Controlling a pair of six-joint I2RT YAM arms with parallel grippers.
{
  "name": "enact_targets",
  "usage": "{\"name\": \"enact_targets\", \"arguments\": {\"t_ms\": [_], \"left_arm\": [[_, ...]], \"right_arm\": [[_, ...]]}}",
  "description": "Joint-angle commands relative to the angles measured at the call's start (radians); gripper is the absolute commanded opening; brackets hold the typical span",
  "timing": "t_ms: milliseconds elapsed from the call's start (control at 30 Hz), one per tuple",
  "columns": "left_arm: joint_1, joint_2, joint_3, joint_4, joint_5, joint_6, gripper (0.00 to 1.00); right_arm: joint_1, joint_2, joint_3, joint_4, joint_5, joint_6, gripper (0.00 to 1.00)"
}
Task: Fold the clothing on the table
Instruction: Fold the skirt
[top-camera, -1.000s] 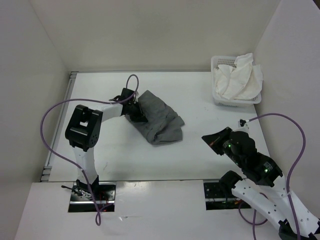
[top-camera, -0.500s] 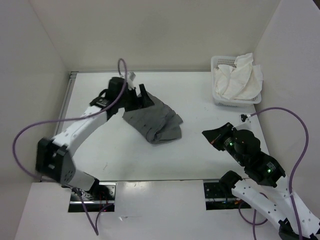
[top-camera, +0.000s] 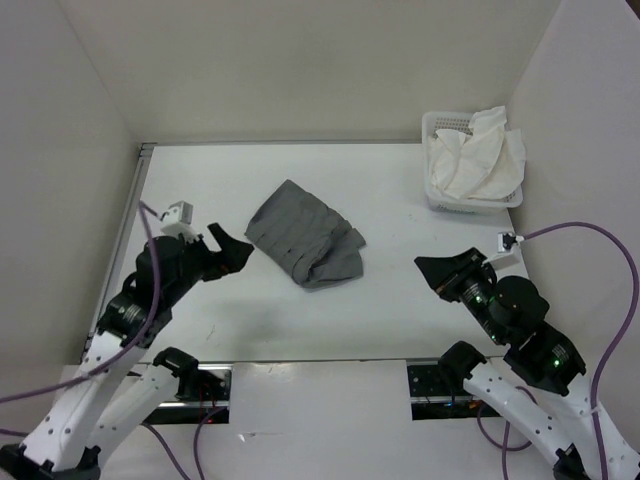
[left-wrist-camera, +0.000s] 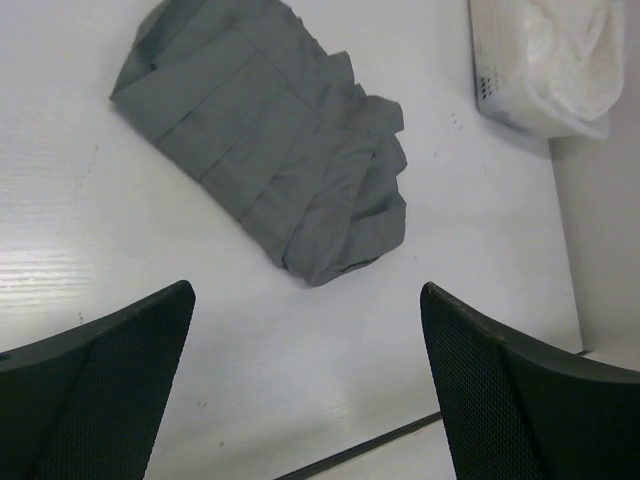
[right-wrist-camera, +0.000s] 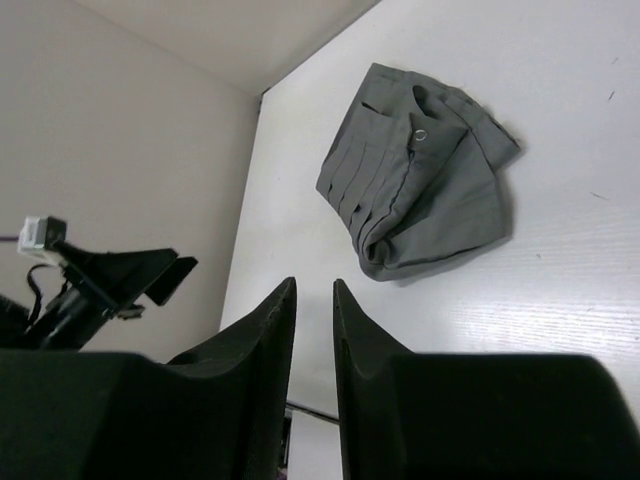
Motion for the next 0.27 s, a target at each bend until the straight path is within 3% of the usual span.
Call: {"name": "enact_targets", "arguments": {"t_ms": [0,133,200,233], "left_arm": [[-0.003,-0.169,0.001,0.050,-0.094,-0.046,1.00],[-0.003,-0.214,-0.011,0.031,-0.131,-0.055,1.00],[-0.003,-0.223,-0.020,0.021,-0.140,-0.065,1.00],[-0.003,-0.223,-0.034,0.021,-0.140,-0.065,1.00]], "right_arm": [[-0.006,-0.016,-0.016,0.020,0.027,-0.025,0.27],[-0.006,-0.038,-0.016,0.020,0.027,-0.025,0.28],[-0.006,-0.050,-0.025,0.020,0.027,-0.025,0.33],[-0.006,-0.050,-0.025,0.020,0.036,-0.025,0.43]]}}
